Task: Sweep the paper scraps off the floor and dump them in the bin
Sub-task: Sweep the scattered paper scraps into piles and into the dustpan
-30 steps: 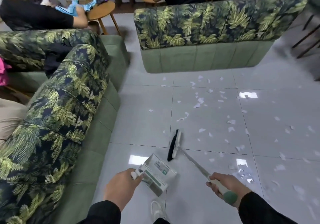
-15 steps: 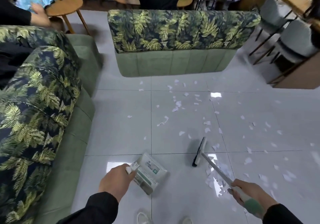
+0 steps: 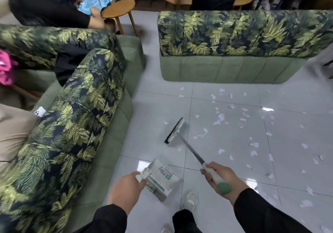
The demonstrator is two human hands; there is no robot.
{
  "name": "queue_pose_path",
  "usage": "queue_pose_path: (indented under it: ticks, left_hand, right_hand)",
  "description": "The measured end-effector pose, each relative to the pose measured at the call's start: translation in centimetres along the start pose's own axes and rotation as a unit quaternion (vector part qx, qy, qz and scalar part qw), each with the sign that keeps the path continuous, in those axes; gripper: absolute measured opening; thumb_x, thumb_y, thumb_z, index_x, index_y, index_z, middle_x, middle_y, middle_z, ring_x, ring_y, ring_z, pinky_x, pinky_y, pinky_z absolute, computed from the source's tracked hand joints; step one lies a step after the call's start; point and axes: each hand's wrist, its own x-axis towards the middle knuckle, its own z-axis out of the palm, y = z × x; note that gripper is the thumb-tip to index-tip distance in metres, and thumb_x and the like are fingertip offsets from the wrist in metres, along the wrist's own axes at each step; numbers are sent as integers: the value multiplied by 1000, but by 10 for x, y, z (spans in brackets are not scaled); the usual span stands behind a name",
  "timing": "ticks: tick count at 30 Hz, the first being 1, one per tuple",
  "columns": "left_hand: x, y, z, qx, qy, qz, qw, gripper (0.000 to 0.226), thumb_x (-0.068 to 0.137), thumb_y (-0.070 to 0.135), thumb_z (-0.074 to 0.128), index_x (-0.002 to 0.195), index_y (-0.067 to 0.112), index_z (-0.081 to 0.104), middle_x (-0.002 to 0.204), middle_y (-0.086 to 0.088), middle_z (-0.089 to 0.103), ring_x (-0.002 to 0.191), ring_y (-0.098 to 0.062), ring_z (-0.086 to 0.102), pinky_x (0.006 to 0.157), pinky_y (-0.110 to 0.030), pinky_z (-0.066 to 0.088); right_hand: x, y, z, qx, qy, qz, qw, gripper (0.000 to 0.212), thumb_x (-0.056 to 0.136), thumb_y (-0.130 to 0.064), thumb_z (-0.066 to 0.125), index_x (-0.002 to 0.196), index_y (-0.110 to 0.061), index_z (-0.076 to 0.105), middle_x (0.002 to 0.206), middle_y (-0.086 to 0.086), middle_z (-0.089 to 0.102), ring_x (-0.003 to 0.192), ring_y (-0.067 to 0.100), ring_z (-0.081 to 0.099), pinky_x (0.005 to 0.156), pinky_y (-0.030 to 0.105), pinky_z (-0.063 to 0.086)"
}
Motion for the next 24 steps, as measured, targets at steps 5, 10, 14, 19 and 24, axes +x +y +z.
queue_pose_path:
  ticks: [5,10,14,19,24]
  left_hand:
    - [22,3,-26,9,11,-36,999,33,94,65,50,96,35,63,77,7,66,74,-11,64,63,-29,47]
    - [64,19,-55,14,24,-60,998,32,94,65,51,79,36,56,78,6,65,76,-15,64,64,-31,46]
    - [85,30,-69,17,21,-56,998,26,97,59,52,79,42,49,80,5,65,80,-18,64,67,-32,46]
    - [128,51,-70,32,-4,-7,999,24,99,55,49,102,36,64,87,8,69,79,-14,64,67,-30,48]
    - [169,73,-73,51,-31,48,997,28,97,53,51,99,29,65,87,5,68,84,-18,66,69,-30,50]
  right_hand:
    - [43,-29,67,-47,-23,30,998,11,98,-3,58,107,1,55,83,23,64,44,20,52,42,22,52]
    - [90,-62,110,-134,-24,51,989,14,96,-1,57,109,4,53,92,26,61,39,19,50,41,22,49]
    - [96,-80,98,-163,25,42,985,19,94,2,58,112,5,53,98,30,60,59,27,60,45,23,53]
    - [73,-109,30,-159,82,49,983,17,93,3,62,107,10,58,94,29,63,55,24,57,44,21,50]
    - [39,-114,-31,-179,170,10,969,19,93,3,62,108,15,59,96,28,63,82,33,65,41,23,51]
